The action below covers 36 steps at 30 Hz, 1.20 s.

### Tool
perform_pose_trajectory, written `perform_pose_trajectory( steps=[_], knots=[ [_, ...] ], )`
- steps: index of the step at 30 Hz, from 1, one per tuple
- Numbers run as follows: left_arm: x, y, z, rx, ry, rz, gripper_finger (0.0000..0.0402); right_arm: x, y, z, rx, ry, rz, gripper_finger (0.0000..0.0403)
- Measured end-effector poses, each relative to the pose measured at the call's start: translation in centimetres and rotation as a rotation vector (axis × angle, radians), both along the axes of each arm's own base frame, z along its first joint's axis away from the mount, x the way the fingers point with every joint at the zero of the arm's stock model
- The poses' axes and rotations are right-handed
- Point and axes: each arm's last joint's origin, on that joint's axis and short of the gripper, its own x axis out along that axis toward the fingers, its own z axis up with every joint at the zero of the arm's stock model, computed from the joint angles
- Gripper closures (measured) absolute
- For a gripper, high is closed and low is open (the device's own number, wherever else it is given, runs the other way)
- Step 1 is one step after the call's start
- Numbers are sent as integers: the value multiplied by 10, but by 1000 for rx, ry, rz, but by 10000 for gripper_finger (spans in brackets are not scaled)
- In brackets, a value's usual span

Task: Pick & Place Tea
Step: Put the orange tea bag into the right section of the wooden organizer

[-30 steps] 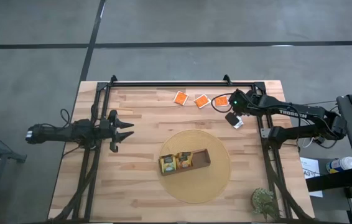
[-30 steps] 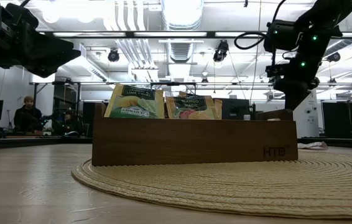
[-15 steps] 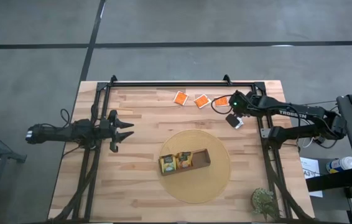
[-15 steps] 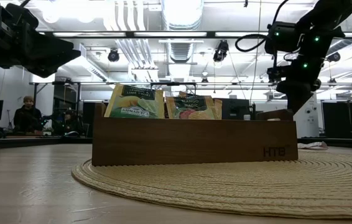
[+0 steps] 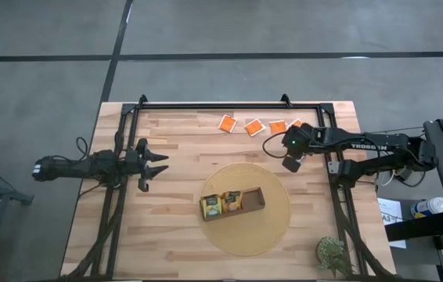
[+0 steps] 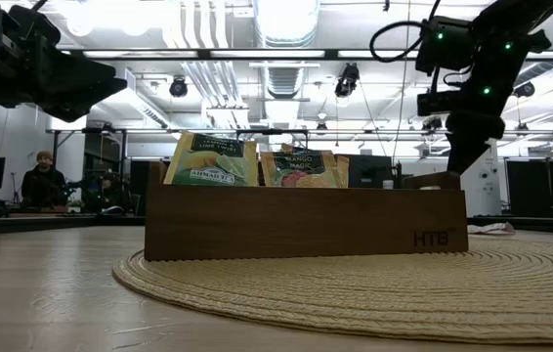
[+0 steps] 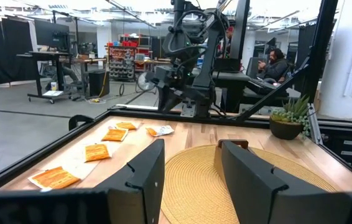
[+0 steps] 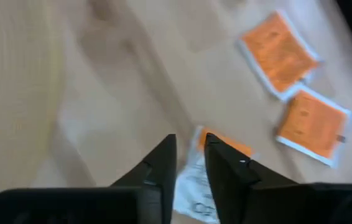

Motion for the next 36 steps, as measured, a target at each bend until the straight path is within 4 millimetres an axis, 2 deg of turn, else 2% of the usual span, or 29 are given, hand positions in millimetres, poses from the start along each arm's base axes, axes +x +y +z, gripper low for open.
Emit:
perform_pose_trajectory(
  steps=[8, 13, 16, 19, 23, 25, 36],
  knots=[
    [0, 0, 0, 0, 0, 0, 248, 1, 2, 1, -6, 1, 19, 243],
    [0, 0, 0, 0, 0, 0, 248, 5, 0, 15, -54, 18, 57, 211],
    [0, 0, 0, 0, 0, 0, 248, 4, 0, 24, -54, 70, 103, 207],
    [0, 0, 0, 0, 0, 0, 248, -5, 3, 29, -41, 217, 205, 209],
    [0, 0, 0, 0, 1, 0, 248, -19, 7, 23, 32, 454, 328, 211],
    [0, 0, 0, 0, 1, 0, 248, -24, 9, 20, 60, 519, 351, 213],
    [0, 0, 0, 0, 1, 0, 248, -22, 8, 11, 53, 515, 370, 216]
  ],
)
